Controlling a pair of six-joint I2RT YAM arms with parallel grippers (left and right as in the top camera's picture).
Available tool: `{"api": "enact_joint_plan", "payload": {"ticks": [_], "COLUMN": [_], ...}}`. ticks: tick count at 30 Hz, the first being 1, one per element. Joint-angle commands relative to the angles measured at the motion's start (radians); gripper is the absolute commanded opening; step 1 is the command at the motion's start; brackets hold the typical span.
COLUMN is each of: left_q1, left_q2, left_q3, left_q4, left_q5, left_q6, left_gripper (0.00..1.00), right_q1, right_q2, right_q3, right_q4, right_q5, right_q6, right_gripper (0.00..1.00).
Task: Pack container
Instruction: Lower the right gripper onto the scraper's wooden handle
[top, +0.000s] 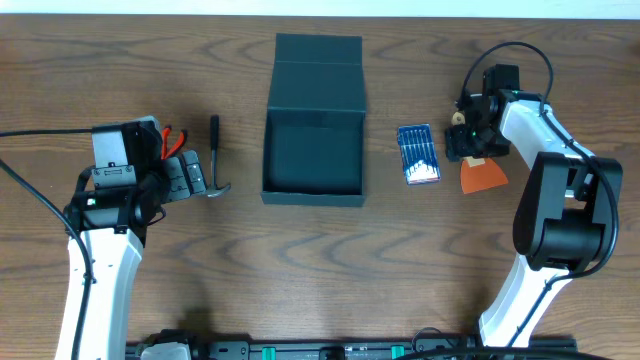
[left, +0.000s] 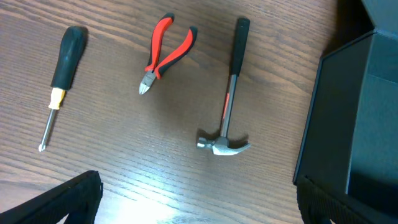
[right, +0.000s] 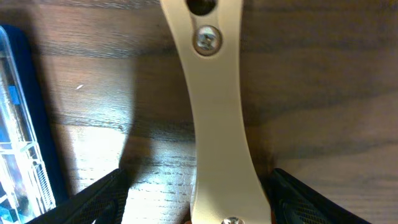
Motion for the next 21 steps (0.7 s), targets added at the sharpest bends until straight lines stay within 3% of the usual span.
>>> {"api": "enact_joint_plan", "payload": {"ticks": [1,17,21], "left_q1": [0.006,0.006,0.006], "left_q2": [0.006,0.006,0.006], "left_q3": [0.018,0.018,0.018], "left_q4": [0.000,0.000,0.000], "left_q5": [-0.011,-0.011,-0.011], "left_q6": [0.017,0.017,0.017], "left_gripper": [0.98,0.99,0.98], "right_q1": [0.010,-0.023,-0.024], "right_q2": [0.060,0.059,0.059], "right_q3": [-0.016,-0.016,-0.016], "right_q4": [-0.033,-0.068,-0.074], "right_q5": [0.065,0.108,0.108], "right_q6": [0.089,0.063,0.124], "right_gripper": [0.76,0.84,0.87]}}
